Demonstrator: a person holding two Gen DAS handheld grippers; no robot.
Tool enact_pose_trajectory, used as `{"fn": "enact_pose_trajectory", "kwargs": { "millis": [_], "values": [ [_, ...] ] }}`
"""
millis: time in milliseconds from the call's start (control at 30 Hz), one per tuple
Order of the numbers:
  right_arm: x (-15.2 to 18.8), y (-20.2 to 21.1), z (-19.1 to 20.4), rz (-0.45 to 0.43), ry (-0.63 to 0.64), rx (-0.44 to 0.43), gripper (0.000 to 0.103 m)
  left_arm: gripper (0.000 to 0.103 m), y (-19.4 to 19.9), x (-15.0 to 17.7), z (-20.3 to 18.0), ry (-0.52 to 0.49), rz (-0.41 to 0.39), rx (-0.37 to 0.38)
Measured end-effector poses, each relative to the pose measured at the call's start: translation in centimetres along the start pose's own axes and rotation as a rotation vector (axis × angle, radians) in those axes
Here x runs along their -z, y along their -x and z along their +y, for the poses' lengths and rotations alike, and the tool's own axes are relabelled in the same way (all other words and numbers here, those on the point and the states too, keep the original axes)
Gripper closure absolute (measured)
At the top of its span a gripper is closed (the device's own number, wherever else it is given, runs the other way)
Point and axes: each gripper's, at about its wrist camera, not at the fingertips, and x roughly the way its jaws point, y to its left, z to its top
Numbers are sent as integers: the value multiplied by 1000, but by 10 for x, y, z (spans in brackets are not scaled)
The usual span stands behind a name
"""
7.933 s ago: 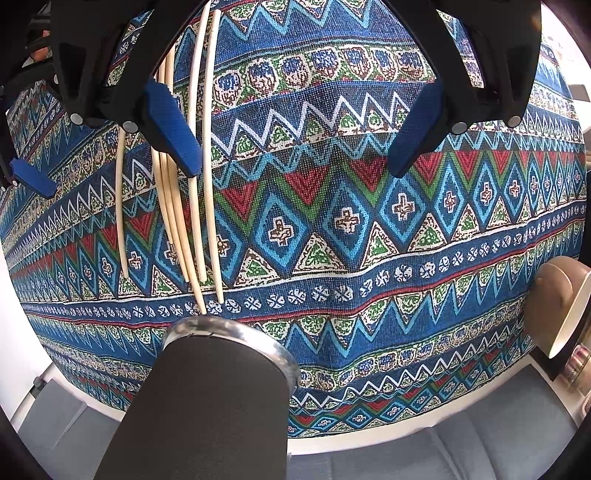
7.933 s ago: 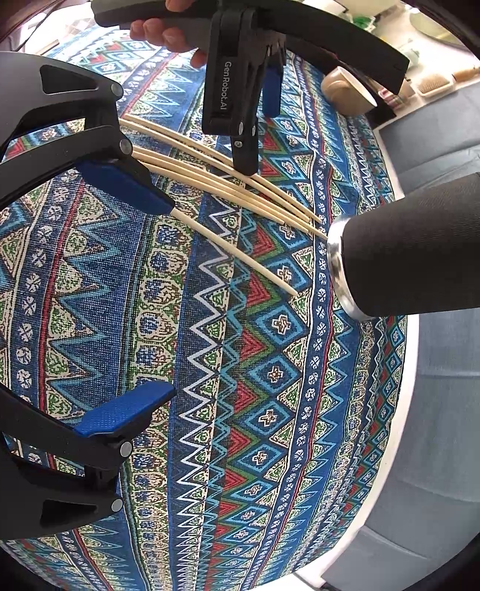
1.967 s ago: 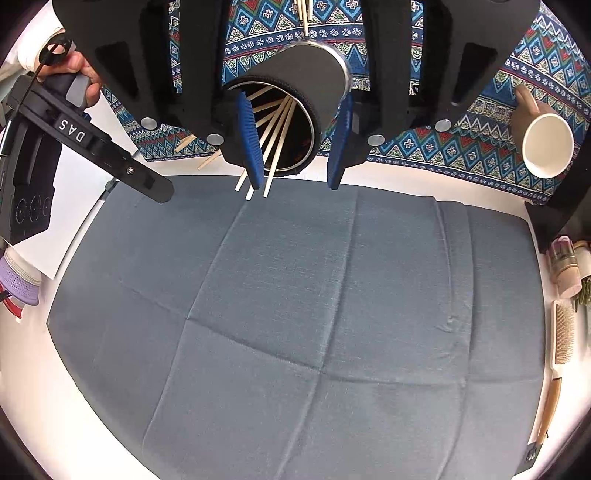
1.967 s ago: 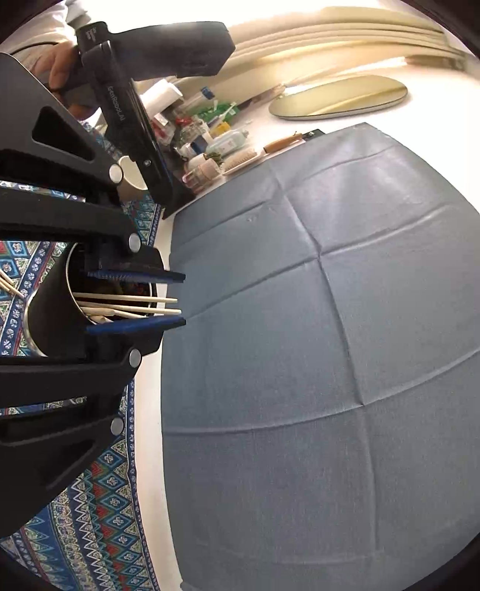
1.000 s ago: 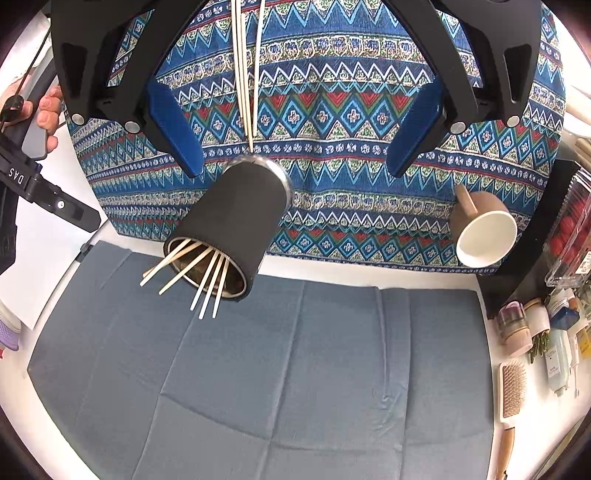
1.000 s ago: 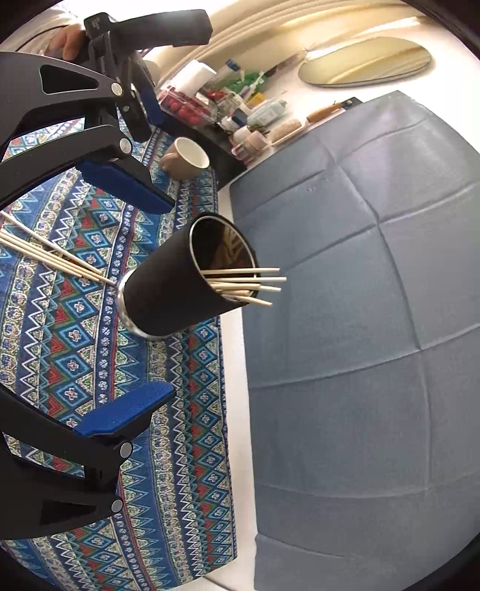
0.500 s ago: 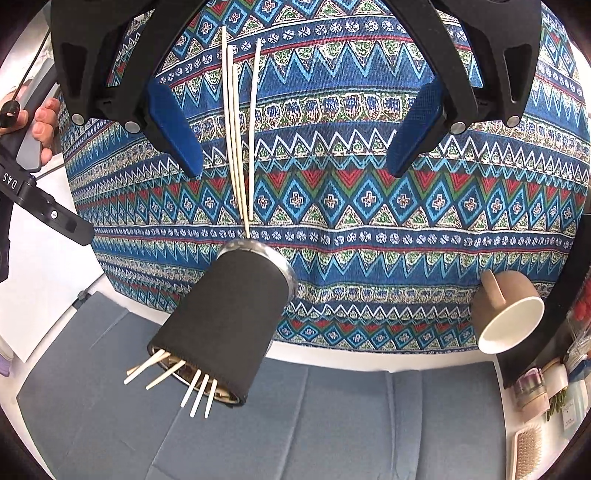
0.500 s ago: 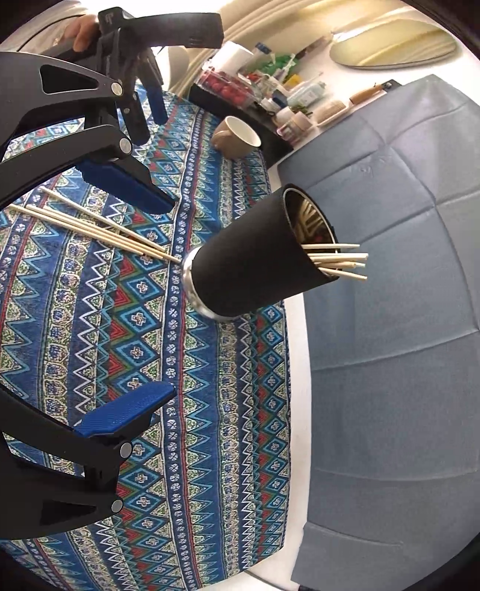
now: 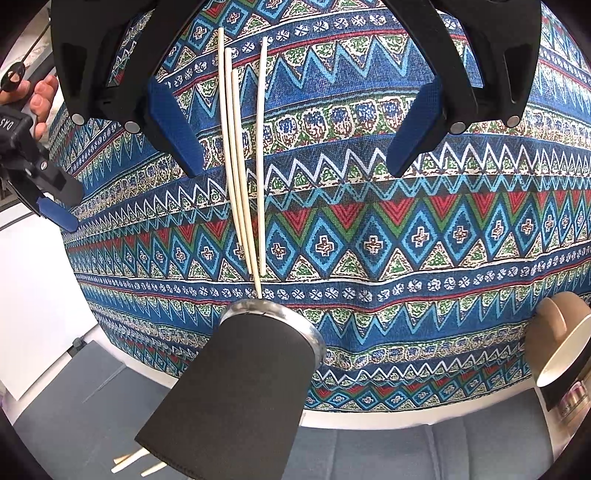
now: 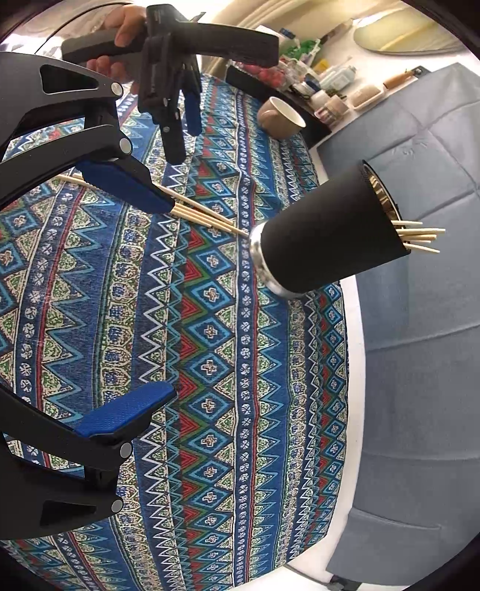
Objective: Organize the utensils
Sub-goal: 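Move both open tools back down to the remaining wooden sticks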
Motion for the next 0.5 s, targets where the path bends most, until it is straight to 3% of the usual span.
{"fn": "enact_pose_trajectory", "kwargs": {
  "millis": [267, 500],
  "values": [
    [19, -16, 18, 63, 45, -2, 15, 6, -28, -7, -4, -25, 85, -62],
    [35, -35, 47, 115, 104, -14, 15, 6, -40, -12, -4, -5, 110, -57]
  ]
}}
